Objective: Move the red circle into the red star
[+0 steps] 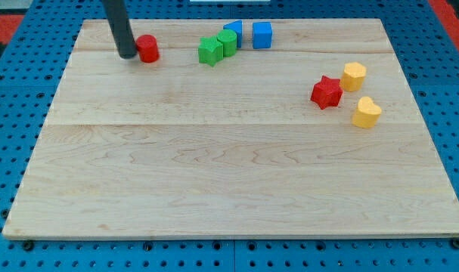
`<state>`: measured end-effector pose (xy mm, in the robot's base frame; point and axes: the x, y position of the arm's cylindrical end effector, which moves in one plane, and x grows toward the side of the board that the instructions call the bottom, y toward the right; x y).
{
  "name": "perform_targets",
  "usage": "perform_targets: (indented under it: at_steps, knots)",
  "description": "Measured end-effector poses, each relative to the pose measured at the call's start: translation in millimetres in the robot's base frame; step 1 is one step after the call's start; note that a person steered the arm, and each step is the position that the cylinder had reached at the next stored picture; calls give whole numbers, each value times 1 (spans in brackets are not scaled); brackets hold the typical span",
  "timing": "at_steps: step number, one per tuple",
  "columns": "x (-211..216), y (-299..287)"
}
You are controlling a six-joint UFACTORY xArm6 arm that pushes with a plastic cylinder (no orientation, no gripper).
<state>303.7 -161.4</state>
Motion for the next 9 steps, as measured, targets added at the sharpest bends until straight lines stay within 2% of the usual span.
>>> perform_targets:
  at_steps: [1,2,3,4,5,7,8,9]
  knots:
    - [-30,-27]
    - [-55,-2]
    - [4,51]
    - [61,71]
    - [77,38]
    - [92,164]
    - [64,95]
    - [60,159]
